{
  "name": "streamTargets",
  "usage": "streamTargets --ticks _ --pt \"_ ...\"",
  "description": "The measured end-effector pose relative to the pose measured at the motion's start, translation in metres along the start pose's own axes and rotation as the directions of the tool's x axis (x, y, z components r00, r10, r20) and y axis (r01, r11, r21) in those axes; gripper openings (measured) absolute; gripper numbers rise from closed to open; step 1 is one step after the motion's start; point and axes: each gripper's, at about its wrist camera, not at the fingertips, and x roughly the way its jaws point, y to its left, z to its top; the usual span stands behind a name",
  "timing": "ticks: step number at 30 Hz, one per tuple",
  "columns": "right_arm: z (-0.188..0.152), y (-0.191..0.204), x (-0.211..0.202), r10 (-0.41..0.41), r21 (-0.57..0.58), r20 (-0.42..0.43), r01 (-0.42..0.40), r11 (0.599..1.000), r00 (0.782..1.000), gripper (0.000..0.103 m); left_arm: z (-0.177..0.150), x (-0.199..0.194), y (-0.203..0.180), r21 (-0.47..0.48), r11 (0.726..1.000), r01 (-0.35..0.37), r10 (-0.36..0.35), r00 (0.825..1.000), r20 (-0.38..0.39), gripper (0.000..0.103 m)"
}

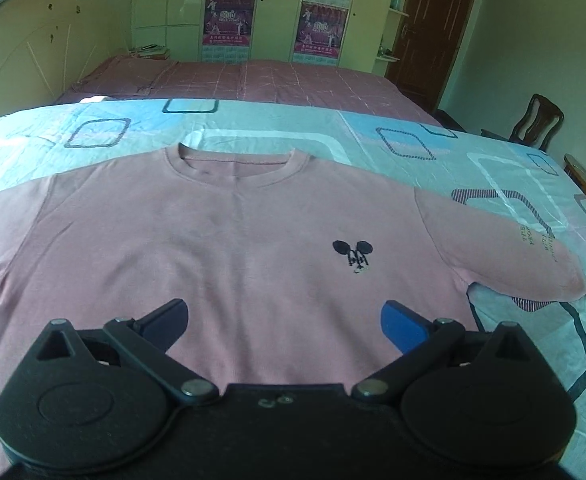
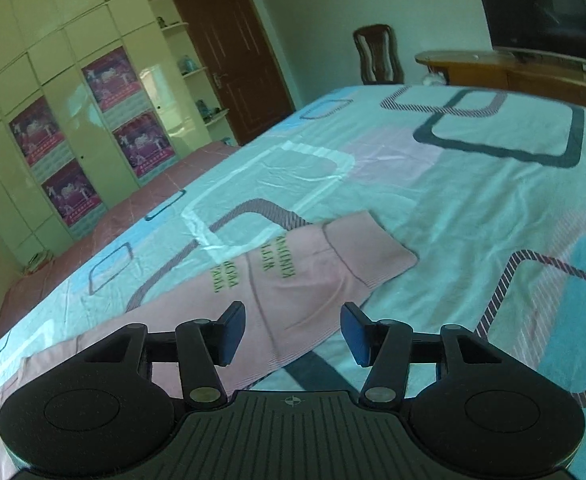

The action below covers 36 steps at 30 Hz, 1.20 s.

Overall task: Fold small clothes
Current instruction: 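Move the right tool to the sweatshirt sleeve cuff and grasp it, then lift the held sleeve with the right tool and fold it across the body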

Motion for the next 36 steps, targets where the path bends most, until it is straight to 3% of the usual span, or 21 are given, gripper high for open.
streamTargets --ticks 9,10,13,15,18,19,21,23,29,33,36 --pt "0.013 -0.054 0.046 0.026 0.174 -0.059 -0.015 0.985 0.998 0.052 0.013 0.033 -0.043 0.051 0.998 -0.027 0.029 0.999 -0.033 0.102" --pt "0.014 -0.057 0.049 0.026 0.180 -0.068 -0.013 0.984 0.997 0.040 0.014 0.035 -0.043 0.043 0.999 -0.013 0.015 0.999 -0.044 0.102" --pt "0.016 -0.063 0.053 0.014 0.159 -0.073 -0.003 0.987 0.997 0.018 0.020 0.042 -0.044 0.011 1.000 0.011 -0.010 0.998 -0.060 0.102" --pt "0.018 -0.064 0.051 0.009 0.137 -0.076 0.002 0.991 0.997 0.011 0.022 0.041 -0.044 0.003 1.000 0.003 -0.002 0.999 -0.055 0.102" --pt "0.027 -0.038 0.030 0.008 -0.054 0.028 -0.006 0.999 1.000 0.008 0.027 0.036 -0.042 0.018 0.999 -0.044 0.045 0.999 -0.022 0.102" --pt "0.029 -0.034 0.032 -0.010 -0.081 0.019 0.011 0.997 1.000 0.008 0.027 0.035 -0.040 0.025 0.998 -0.062 0.063 0.998 -0.014 0.102" --pt "0.032 -0.048 0.054 -0.065 0.012 -0.088 0.067 0.998 0.994 0.008 0.028 0.036 -0.032 0.029 0.995 -0.093 0.093 0.995 -0.018 0.102" --pt "0.034 -0.056 0.056 -0.056 0.072 -0.087 0.063 0.995 0.995 0.008 0.027 0.038 -0.019 0.021 0.993 -0.118 0.119 0.992 -0.036 0.102" --pt "0.031 -0.017 0.032 -0.012 -0.052 -0.037 0.010 0.999 0.999 0.008 0.015 0.043 0.020 0.015 0.982 -0.188 0.188 0.980 -0.061 0.102" --pt "0.020 0.035 0.010 0.048 -0.189 -0.014 -0.050 0.981 0.999 0.008 0.009 0.043 0.049 -0.022 0.990 -0.143 0.142 0.989 -0.050 0.098" --pt "0.003 0.087 -0.001 0.118 -0.284 -0.022 -0.120 0.951 0.993 0.008 0.009 0.048 0.066 -0.014 0.990 -0.141 0.140 0.989 -0.041 0.084"
